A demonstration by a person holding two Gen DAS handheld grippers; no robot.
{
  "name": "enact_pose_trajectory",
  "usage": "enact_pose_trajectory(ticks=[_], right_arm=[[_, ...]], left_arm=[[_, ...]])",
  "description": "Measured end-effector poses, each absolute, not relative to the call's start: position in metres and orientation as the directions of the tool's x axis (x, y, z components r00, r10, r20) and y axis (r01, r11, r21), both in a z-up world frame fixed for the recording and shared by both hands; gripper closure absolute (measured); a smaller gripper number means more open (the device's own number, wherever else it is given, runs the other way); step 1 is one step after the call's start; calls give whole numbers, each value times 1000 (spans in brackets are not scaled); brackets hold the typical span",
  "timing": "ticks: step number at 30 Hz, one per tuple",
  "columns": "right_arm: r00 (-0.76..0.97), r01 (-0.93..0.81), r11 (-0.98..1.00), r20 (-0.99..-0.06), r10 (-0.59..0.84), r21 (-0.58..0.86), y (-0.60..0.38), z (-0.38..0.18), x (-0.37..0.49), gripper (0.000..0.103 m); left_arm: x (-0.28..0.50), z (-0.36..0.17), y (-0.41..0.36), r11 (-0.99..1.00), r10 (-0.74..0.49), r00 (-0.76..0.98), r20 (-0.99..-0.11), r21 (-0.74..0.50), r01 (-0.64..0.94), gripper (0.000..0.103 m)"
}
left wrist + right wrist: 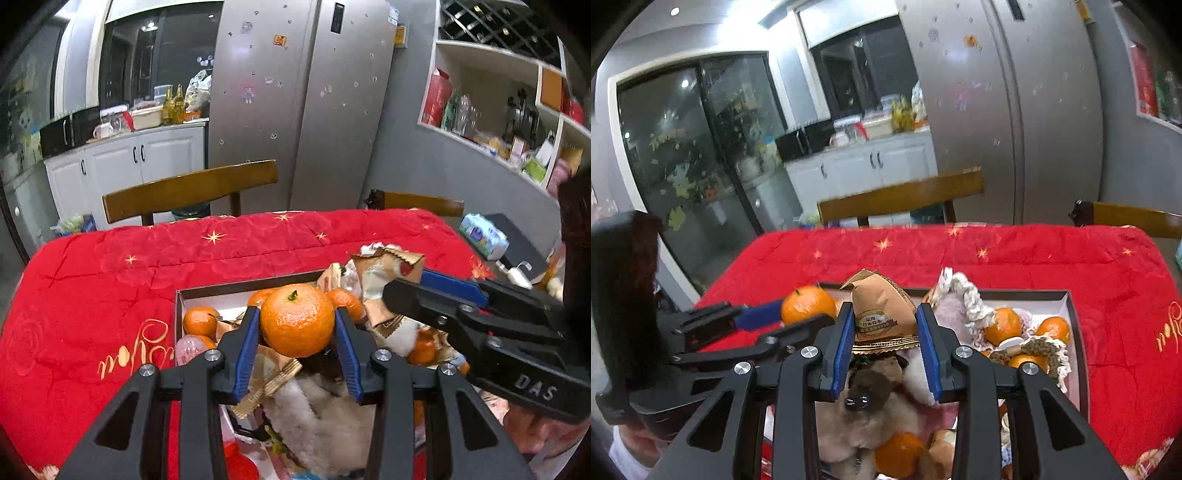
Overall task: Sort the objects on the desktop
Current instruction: 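Lift and carry the orange with the left tool while the right tool carries the packet to the tray, then open the left tool over the tray while the right tool releases the packet into it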
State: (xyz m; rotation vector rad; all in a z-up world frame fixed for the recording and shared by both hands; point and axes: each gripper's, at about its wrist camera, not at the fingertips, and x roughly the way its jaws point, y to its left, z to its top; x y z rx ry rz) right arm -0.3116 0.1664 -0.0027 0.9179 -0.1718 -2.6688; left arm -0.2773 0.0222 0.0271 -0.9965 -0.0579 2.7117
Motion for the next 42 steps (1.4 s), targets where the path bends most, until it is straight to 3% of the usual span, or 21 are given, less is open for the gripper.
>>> enact_pose_trajectory(ticks=[4, 23, 26, 30, 33, 37, 42], right_arm=[[-723, 259, -937, -596, -349, 234, 172, -15, -319, 71], [-693, 271, -925, -613, -380, 266, 179, -32, -321, 68], [-688, 272, -923, -616, -384, 272, 179, -33, -321, 64], [-678, 281, -918, -620, -396, 280, 177, -34, -321, 41], [-660, 290, -901, -615, -431, 322, 179, -33, -322, 28], [-669, 291, -879, -576, -469, 378, 186, -22, -318, 5], [-694, 277, -869, -540, -476, 410, 195, -8, -312, 0]], left_arm=[[-282, 14, 24, -957, 286, -704, -650, -158, -243, 62], [-276, -8, 38, -960, 243, -712, -659, -57, -275, 61], [-274, -8, 40, -960, 232, -718, -656, -37, -276, 61], [-273, -6, 43, -960, 216, -722, -657, -9, -279, 60], [-272, -3, 45, -963, 160, -712, -684, 52, -266, 44], [-257, 14, 46, -954, 126, -748, -652, 128, -272, 0], [-243, 39, 42, -953, 149, -778, -610, 120, -277, 0]])
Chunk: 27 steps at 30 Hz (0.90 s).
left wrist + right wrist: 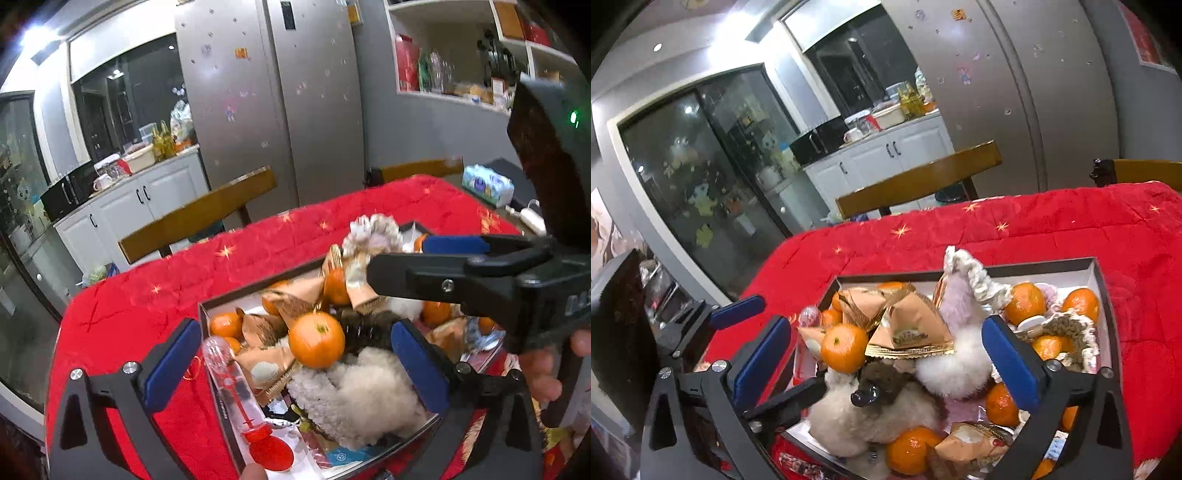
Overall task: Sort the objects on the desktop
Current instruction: 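Open the left tool over the tray while the right tool releases the packet into it, then withdraw both open tools from the tray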
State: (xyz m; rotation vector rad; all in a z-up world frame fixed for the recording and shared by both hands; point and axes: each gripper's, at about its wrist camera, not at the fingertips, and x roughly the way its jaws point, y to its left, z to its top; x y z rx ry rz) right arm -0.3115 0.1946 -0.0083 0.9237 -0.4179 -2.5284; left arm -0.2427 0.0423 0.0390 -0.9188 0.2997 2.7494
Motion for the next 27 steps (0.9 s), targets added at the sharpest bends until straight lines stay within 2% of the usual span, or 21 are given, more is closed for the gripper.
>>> enact_pose_trajectory(ticks=[9, 15, 19, 22, 27], right_arm=[[-753, 242, -922, -542, -374, 301, 195, 33, -277, 0], [-858, 241, -946, -408, -312, 216, 196, 85, -204, 0], [-909, 263, -962, -314, -274, 78, 181, 105, -151, 0], [-935, 231, -973, -275, -223, 3, 171, 112, -123, 0], [-960, 165, -986, -227, -162, 7, 168, 112, -88, 0]], left_arm=[[-226, 76, 31, -963, 151, -816, -558, 102, -248, 0], [-178, 114, 21, -974, 188, -870, -456, 24, -223, 0], [-131, 133, 23, -974, 180, -904, -387, 56, -218, 0], [-98, 140, 25, -976, 170, -929, -330, 76, -206, 0], [-58, 145, 32, -985, 119, -958, -259, 90, -146, 0]])
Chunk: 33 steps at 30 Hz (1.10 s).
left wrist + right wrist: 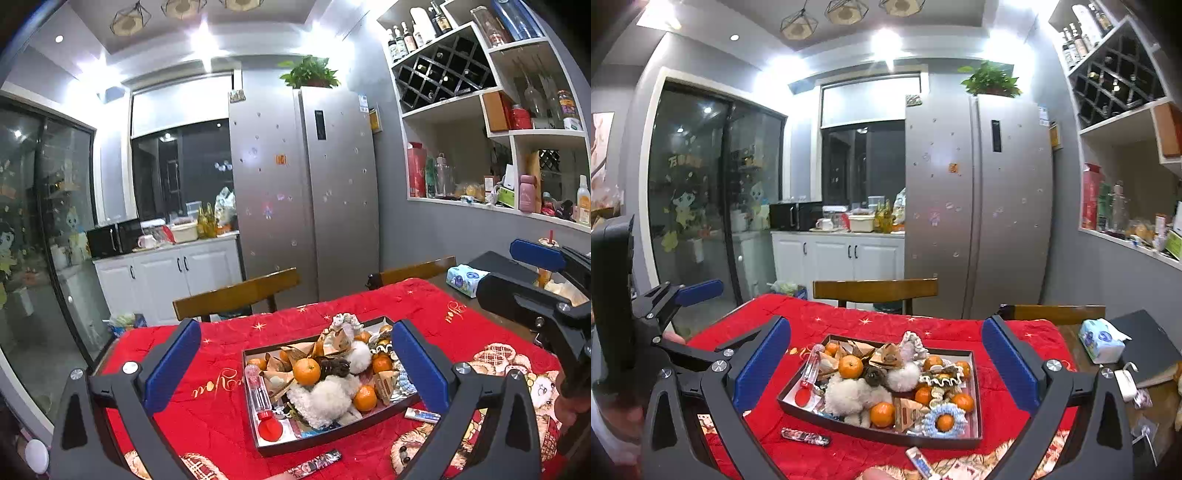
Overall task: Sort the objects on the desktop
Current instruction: 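Withdraw both open tools from the tray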
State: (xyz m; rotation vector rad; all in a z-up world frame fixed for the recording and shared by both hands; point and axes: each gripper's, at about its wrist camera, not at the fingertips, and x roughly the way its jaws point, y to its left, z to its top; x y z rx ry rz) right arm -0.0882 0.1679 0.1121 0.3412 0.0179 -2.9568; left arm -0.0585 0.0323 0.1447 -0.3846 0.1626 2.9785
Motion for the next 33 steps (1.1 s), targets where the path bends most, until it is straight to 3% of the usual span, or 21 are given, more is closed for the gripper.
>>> enact_pose_trajectory(ticks=[6, 12, 22, 33], right_arm=[[-953, 182, -982, -239, -186, 40, 179, 109, -68, 0], [-954, 170, -984, -243, -175, 43, 185, 97, -49, 0], [-911, 170, -979, -360, -200, 113, 198, 42, -42, 0], [-918, 104, -989, -372, -135, 101, 200, -17, -38, 0]], left_arm=[[-28, 145, 34, -978, 131, -960, -248, 123, -166, 0], [-12, 135, 23, -966, 220, -931, -292, 64, -249, 0], [-13, 79, 16, -961, 219, -881, -419, 61, -268, 0], [-4, 12, 15, -971, 216, -880, -422, 5, -240, 0]])
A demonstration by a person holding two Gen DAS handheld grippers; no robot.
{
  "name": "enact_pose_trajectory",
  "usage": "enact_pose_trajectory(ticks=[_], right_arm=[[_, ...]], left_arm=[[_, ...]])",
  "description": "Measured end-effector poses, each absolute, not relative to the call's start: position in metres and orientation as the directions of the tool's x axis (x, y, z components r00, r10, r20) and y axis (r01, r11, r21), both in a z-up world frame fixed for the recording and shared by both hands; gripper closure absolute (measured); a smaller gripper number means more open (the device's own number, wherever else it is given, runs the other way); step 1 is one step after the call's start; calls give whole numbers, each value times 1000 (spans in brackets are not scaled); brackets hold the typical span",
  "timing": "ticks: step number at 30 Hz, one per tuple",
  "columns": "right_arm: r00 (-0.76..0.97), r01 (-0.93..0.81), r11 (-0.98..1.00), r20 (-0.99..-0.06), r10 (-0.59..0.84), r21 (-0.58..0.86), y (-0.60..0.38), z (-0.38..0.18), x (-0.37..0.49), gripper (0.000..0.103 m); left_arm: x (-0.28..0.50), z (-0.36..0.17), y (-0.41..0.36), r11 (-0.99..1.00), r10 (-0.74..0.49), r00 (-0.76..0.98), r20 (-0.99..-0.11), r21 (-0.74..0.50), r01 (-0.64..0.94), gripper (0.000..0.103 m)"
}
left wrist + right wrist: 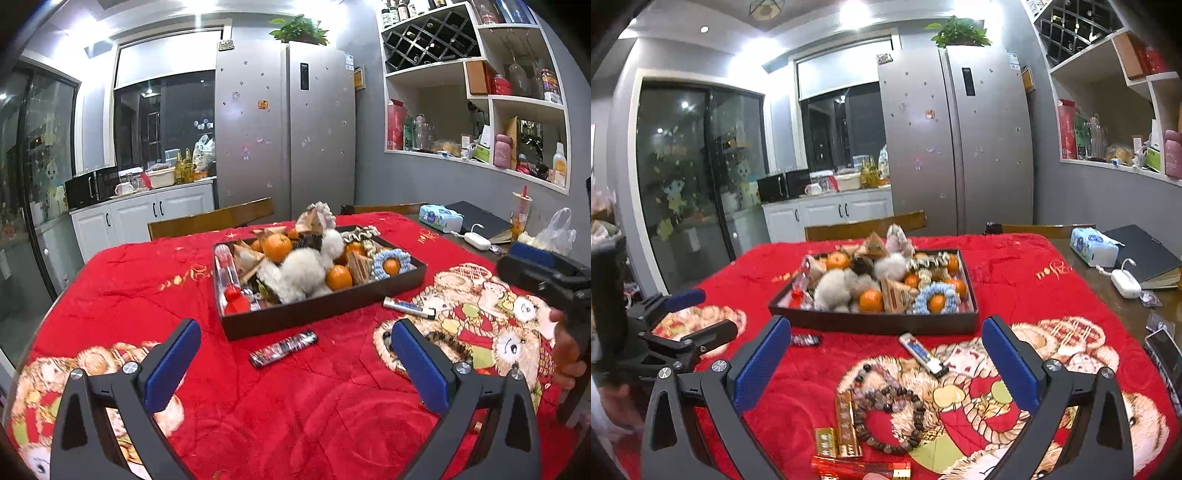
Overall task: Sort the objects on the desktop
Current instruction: 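Withdraw both open tools from the tray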
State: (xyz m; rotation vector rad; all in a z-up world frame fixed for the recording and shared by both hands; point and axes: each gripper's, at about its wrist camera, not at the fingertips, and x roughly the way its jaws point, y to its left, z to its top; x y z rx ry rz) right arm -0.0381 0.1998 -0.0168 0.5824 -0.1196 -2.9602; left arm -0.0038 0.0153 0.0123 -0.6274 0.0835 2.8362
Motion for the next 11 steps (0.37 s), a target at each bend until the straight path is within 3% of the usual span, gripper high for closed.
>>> enact_pose_trajectory(ticks=[4, 8, 11], right_arm=[[-892, 88, -990, -433, -128, 111, 199, -37, -47, 0], [-897, 25, -998, -439, -45, 50, 199, -49, -40, 0], [-899, 16, -999, -437, -28, 32, 196, -49, -36, 0]], left_arm=[[-2, -6, 24, -971, 206, -885, -418, 27, -238, 0], [-12, -17, 31, -955, 253, -822, -510, 2, -295, 0], [-8, -18, 33, -955, 252, -833, -493, 14, -297, 0]])
